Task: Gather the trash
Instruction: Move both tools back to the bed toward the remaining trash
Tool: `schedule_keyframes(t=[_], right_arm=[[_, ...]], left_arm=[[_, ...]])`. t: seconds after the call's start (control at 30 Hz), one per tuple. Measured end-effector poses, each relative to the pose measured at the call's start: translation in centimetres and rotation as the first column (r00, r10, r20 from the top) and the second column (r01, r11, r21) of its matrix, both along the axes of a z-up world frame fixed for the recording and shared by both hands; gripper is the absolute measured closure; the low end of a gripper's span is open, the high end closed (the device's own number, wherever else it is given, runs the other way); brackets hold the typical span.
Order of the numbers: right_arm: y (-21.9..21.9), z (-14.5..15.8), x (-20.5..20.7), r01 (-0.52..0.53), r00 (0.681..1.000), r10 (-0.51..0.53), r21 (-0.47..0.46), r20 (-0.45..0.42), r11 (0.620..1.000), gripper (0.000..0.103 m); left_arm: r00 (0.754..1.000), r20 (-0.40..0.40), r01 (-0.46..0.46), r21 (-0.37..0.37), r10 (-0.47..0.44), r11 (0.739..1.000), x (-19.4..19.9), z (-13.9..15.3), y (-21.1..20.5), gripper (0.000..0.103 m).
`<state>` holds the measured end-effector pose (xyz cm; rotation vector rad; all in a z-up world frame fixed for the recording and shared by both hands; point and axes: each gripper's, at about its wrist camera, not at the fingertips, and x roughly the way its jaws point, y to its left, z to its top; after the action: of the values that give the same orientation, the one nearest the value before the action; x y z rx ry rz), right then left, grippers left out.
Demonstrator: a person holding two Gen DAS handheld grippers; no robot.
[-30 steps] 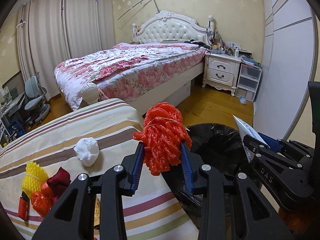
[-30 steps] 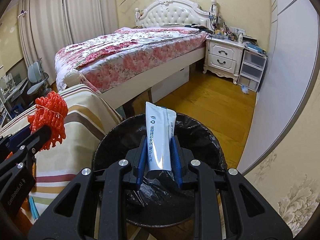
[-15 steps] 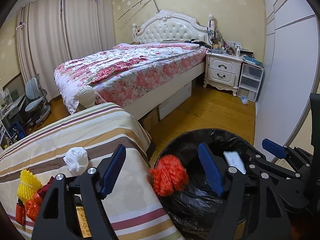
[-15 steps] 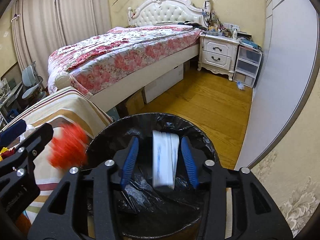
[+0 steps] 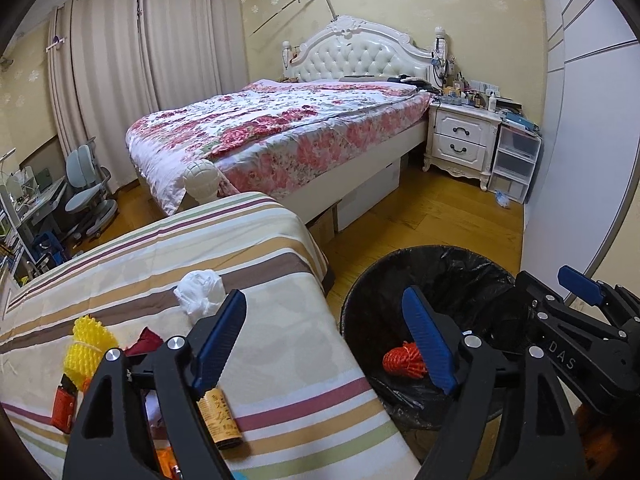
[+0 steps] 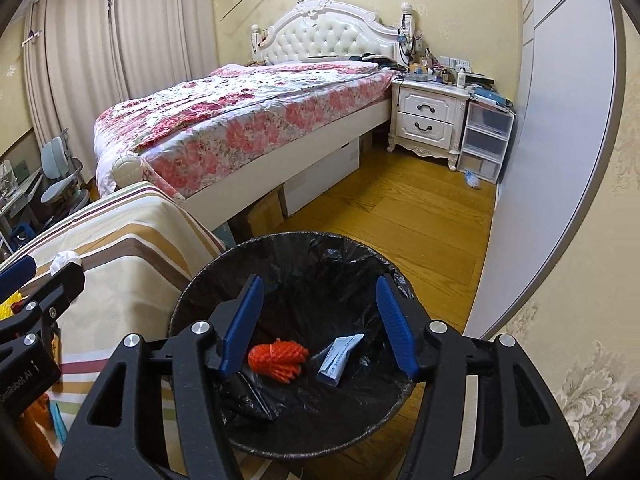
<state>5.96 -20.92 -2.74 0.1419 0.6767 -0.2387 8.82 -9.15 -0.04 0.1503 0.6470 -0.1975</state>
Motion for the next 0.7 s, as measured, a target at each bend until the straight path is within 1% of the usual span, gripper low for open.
schedule_keyframes(t=[0.17, 0.27, 0.53, 0.6, 0.67, 0.7], right_arm=[[1.6, 0.3, -2.1, -0.022, 1.0, 0.022, 0.003, 0.001, 1.0, 0.043], [2.8, 0.3, -3.5, -0.039, 0.999, 0.039, 0.003, 0.001, 0.999, 0.043], [5.9, -0.2, -6.7, -0.109, 0.994, 0.109, 0.012, -0.01, 0.994, 0.042], [6.7, -0.6, -7.2, -0.126, 0.992, 0.126, 0.009, -0.017, 0.992, 0.042], [7.3, -0.9, -7.5, -0.143, 0.989, 0.144, 0.015, -0.027, 0.99, 0.042], [7.7, -1.0, -7.6, -0.151, 0.988, 0.151, 0.016, -0.031, 0.988, 0.042]], left_arm=[[1.0, 0.002, -0.024, 0.019, 0.024, 1.0, -2.3, 0.1, 2.1, 0.025], [0.999, -0.017, -0.047, 0.018, 0.048, 0.999, -3.6, -0.1, 3.8, 0.025], [0.992, -0.04, -0.121, 0.039, 0.123, 0.992, -6.4, -1.7, 8.2, 0.025], [0.988, -0.068, -0.138, 0.04, 0.141, 0.99, -6.4, -2.6, 8.9, 0.025], [0.984, -0.106, -0.144, 0.026, 0.146, 0.989, -6.2, -3.5, 9.5, 0.025], [0.983, -0.118, -0.143, 0.02, 0.144, 0.99, -6.1, -3.8, 9.7, 0.027]])
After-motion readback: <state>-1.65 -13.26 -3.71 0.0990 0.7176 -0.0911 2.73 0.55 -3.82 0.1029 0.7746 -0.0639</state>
